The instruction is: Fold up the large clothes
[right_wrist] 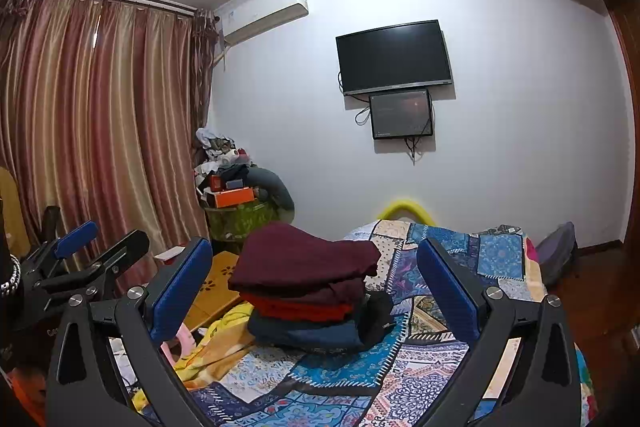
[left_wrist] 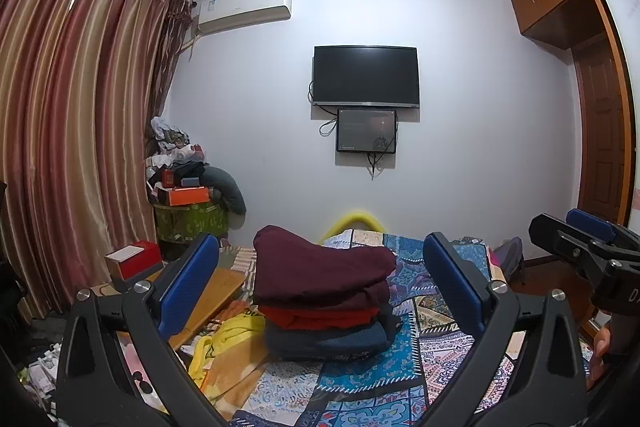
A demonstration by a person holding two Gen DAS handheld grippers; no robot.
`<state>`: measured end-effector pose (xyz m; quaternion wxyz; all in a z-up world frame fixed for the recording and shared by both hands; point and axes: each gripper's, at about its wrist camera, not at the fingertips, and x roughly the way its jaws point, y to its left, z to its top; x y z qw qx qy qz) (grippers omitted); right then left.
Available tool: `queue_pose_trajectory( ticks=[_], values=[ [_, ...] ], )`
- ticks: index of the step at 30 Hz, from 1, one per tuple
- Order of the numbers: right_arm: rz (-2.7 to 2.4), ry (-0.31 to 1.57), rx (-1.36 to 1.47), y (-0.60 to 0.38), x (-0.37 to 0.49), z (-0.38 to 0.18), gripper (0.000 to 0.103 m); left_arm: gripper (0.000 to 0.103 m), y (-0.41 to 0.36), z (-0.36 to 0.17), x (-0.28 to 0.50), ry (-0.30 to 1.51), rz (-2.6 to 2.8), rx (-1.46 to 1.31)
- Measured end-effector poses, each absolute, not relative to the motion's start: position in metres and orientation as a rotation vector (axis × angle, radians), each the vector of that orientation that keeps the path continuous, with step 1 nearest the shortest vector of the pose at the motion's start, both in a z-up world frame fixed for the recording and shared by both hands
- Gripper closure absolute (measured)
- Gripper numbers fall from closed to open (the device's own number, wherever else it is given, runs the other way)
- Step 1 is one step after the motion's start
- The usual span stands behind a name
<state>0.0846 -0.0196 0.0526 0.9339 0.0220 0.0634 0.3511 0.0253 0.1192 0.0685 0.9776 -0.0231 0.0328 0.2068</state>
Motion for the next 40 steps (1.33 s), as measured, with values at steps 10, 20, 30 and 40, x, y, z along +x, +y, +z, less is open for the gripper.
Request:
queue_pose_trajectory(
  ticks=[10,20,30,40],
  values=[
    [0.715,0.137,0.045,-0.021,0.086,0.052,0.001,0.000,0.120,0.069,0.029,0.073,0.397,-0.072],
    [0.713,0.142,0.047,-0.023,0.087,0.049,0.001,0.000,0.115,0.069,0.032,0.086,0.371,-0.059],
    [0.708,0.142,0.044,-0.023,0.087,0.049,0.001,0.000,0.110,0.066,0.033,0.087,0.360,-0.041],
    [0.705,0.147,0.041,-0.024,0.090,0.047,0.001,0.000,0.113,0.063,0.034,0.096,0.366,-0.055]
  ],
)
